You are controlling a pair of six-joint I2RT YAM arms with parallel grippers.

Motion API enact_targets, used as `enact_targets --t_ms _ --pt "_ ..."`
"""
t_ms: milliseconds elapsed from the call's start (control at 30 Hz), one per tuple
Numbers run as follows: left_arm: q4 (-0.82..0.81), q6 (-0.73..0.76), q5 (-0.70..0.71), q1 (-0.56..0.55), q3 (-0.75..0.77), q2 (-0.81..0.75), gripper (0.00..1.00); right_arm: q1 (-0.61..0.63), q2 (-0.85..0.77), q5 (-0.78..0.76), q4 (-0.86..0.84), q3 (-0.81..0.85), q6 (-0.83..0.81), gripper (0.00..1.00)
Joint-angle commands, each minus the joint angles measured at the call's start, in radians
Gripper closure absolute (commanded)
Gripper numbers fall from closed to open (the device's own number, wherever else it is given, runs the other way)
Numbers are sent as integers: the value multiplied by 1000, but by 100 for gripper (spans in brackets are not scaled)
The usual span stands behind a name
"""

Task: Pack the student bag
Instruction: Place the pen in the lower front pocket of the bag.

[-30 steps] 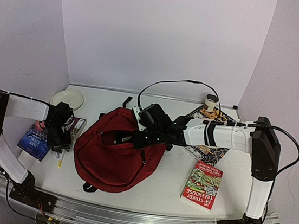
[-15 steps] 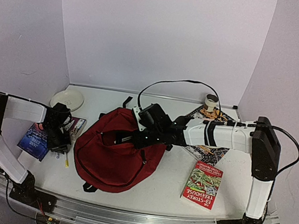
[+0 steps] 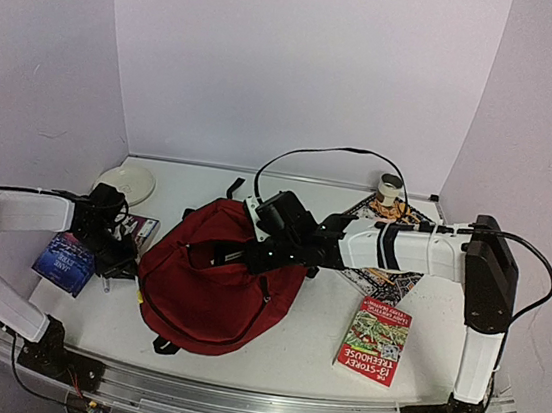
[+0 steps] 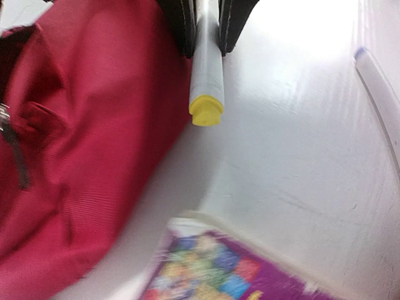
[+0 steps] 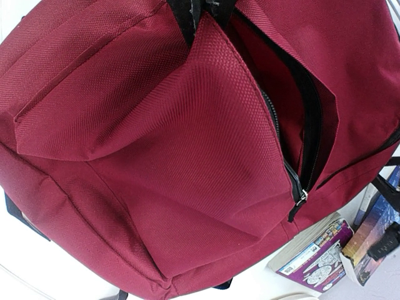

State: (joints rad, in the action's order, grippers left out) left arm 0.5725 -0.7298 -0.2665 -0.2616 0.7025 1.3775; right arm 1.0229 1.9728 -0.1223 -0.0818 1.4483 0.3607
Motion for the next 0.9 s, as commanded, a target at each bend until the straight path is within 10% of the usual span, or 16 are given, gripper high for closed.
enact_targets --t_ms 0,867 --pt "-29 -48 -55 0 22 -90 100 9 -11 -5 10 32 -3 100" --pt "-10 -135 -236 -80 238 -135 100 9 -10 8 10 45 -8 100"
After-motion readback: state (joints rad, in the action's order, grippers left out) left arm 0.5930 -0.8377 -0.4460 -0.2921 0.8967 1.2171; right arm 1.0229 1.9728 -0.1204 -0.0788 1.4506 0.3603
